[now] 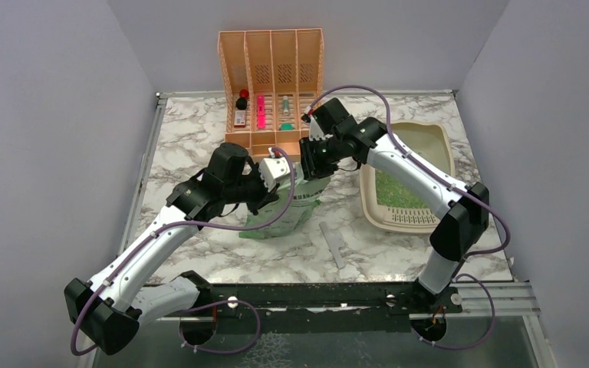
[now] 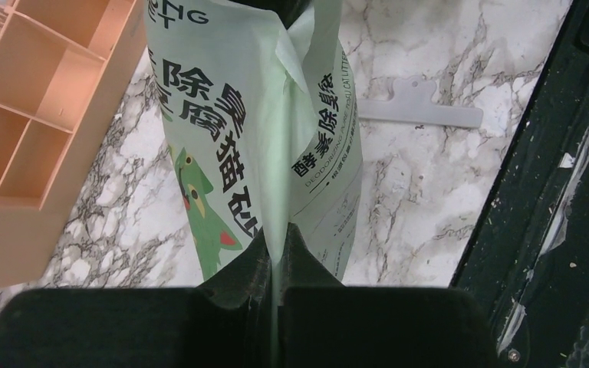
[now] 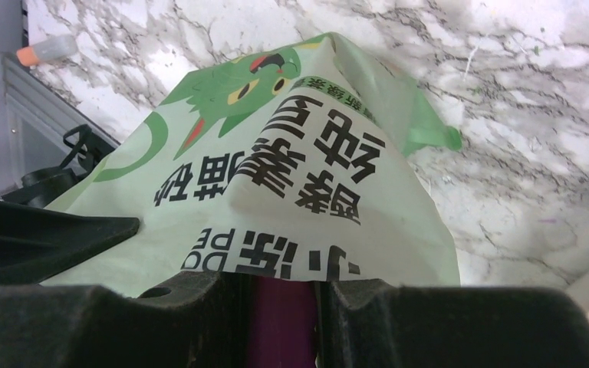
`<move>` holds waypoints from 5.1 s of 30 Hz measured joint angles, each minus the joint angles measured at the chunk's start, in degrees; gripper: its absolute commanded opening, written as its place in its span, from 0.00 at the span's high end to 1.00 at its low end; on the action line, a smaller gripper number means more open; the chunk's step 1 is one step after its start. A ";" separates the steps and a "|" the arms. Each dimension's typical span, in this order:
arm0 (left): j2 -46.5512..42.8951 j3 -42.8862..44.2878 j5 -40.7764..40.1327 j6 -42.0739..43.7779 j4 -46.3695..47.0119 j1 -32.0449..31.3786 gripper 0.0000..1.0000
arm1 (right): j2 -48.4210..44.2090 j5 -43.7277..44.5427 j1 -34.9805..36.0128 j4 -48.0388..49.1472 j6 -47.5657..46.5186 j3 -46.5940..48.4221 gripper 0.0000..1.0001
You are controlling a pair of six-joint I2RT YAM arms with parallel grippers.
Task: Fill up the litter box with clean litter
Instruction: 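Scoop the cat litter from the cat litter bag.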
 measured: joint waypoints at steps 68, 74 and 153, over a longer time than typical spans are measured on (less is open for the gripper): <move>11.15 6.05 7.61 2.49 2.84 -0.09 1.00 | -17.20 -45.53 -21.44 63.32 30.49 -48.26 0.99; 15.74 9.92 9.14 5.29 5.75 -0.46 1.00 | -22.43 -47.80 -28.79 65.70 33.14 -52.39 0.99; 4.61 1.18 2.99 5.49 8.11 -1.01 1.00 | -32.87 -55.65 -45.94 59.06 40.04 -57.96 0.99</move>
